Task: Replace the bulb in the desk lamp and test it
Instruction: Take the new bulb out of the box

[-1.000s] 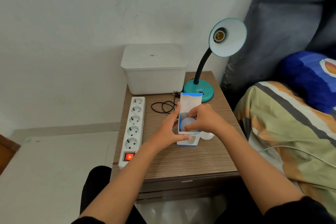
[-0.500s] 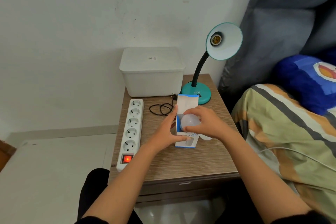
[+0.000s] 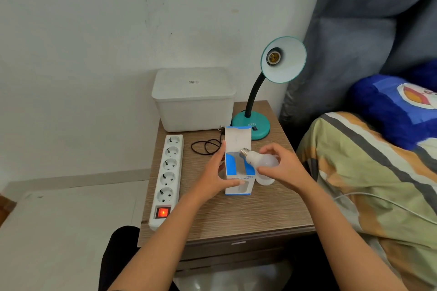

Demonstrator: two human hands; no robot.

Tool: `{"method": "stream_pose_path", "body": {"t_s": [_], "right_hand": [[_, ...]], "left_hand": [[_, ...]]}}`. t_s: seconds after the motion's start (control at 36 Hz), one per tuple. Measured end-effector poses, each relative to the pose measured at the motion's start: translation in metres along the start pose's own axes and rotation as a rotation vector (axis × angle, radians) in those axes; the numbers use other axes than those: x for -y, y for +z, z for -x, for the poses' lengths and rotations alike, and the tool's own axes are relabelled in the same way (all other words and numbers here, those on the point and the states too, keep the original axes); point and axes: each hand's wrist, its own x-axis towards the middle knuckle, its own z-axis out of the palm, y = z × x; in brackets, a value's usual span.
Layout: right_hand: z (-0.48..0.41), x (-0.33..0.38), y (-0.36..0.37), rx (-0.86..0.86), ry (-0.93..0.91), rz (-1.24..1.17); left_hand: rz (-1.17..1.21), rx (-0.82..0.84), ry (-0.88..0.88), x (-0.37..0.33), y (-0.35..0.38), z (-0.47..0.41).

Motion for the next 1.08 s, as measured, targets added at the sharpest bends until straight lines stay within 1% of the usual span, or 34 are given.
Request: {"method": "stream_pose_path", "body": {"t_s": [0.08, 0.22, 0.39, 0.44, 0.53, 0.61, 0.75, 0.86, 0.94, 1.08], "right_hand": [[0.002, -0.002, 0.005, -0.045, -0.001, -0.003], [0.003, -0.008, 0.016, -0.061, -0.01, 0.023], [0.002, -0.021, 0.026, -0.236, -0.023, -0.012], [-0.002, -0.022, 0.025, -0.331, -0.022, -0.03], [-0.013, -0.02, 0.02, -0.484, 0.032, -0.113], [-0.027, -0.015, 0.017, -0.54, 0.063, -0.174], [-0.052, -0.005, 0.021, -0.514, 0.123, -0.236], [-0.064, 0.001, 0.027, -0.429, 0.174, -0.3], [-0.063, 0.001, 0.029, -0.386, 0.17, -0.357], [-0.052, -0.002, 0.025, -0.321, 0.121, -0.381]], "left_hand": [[0.021, -0.001, -0.003, -0.001, 0.0, 0.001], [0.033, 0.006, 0.0, 0.0, 0.0, -0.001], [0.048, 0.004, 0.02, 0.002, 0.001, 0.001], [0.051, 0.001, 0.024, 0.002, 0.0, 0.001], [0.067, -0.009, 0.023, 0.002, 0.001, 0.003], [0.078, -0.025, 0.027, 0.001, 0.003, 0.004], [0.094, -0.05, 0.043, 0.002, 0.006, 0.006], [0.092, -0.066, 0.04, 0.003, 0.006, 0.007], [0.084, -0.078, 0.051, 0.003, 0.004, 0.007], [0.077, -0.076, 0.058, 0.002, 0.003, 0.007]]}}
